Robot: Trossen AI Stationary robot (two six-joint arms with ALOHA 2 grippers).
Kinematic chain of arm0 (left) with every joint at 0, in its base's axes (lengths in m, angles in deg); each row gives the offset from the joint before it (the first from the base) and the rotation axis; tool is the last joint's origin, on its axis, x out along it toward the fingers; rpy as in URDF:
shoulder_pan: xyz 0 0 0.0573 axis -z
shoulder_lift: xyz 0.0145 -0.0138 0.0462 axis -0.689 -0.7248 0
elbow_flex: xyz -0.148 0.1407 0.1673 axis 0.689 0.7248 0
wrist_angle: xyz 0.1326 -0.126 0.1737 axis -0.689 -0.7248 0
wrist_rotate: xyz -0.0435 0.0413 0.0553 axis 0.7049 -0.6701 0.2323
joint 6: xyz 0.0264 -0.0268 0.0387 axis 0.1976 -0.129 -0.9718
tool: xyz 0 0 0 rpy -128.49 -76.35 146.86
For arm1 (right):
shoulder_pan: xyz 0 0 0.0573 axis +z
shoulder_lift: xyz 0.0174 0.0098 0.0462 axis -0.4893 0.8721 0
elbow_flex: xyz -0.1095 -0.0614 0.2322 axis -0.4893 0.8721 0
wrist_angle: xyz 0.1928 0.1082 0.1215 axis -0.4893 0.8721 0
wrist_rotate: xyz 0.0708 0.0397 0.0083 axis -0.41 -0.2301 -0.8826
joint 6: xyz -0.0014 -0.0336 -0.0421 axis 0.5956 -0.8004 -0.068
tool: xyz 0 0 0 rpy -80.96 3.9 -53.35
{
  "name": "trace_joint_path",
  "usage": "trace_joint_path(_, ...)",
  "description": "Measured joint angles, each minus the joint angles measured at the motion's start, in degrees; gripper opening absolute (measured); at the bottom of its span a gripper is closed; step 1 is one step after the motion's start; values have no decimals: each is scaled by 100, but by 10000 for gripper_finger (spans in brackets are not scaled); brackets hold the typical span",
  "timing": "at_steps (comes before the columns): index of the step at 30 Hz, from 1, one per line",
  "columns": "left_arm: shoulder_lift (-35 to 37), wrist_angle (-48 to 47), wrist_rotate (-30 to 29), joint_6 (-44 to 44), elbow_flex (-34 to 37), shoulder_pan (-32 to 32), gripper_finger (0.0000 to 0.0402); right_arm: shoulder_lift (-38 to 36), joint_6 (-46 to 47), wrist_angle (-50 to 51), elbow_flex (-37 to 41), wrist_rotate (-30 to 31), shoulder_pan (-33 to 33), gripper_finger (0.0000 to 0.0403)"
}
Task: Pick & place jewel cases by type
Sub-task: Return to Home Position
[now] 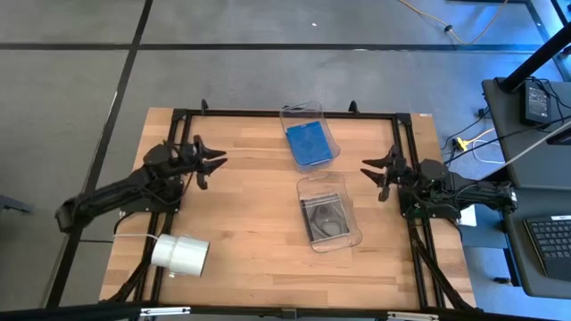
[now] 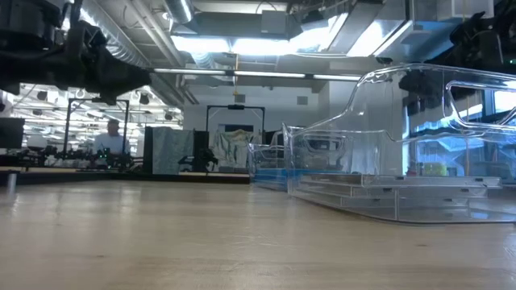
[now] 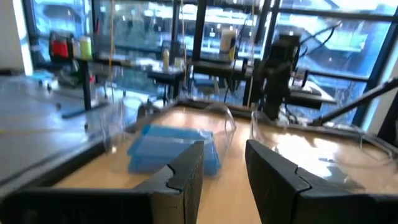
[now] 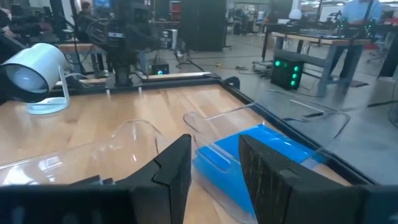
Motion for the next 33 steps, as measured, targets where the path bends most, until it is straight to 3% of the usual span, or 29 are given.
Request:
trace_joint_path(9,1056,-647,-88,-48,0,-21,116,0,-281,210,-424,-7,0,139)
trace_joint_path(14,1045,-751,-157,-56,0,-21,116,0,-345,127,-335,-9,0,139)
trace_joint_path(24,1043,-778,-186,-210,0,-21,116,-1,-263,-1150,271,-259,0,139)
trace_joint_path(33,1041,-963,-144,-211,2,-21,116,0,321,-1256,501,-262,0,139)
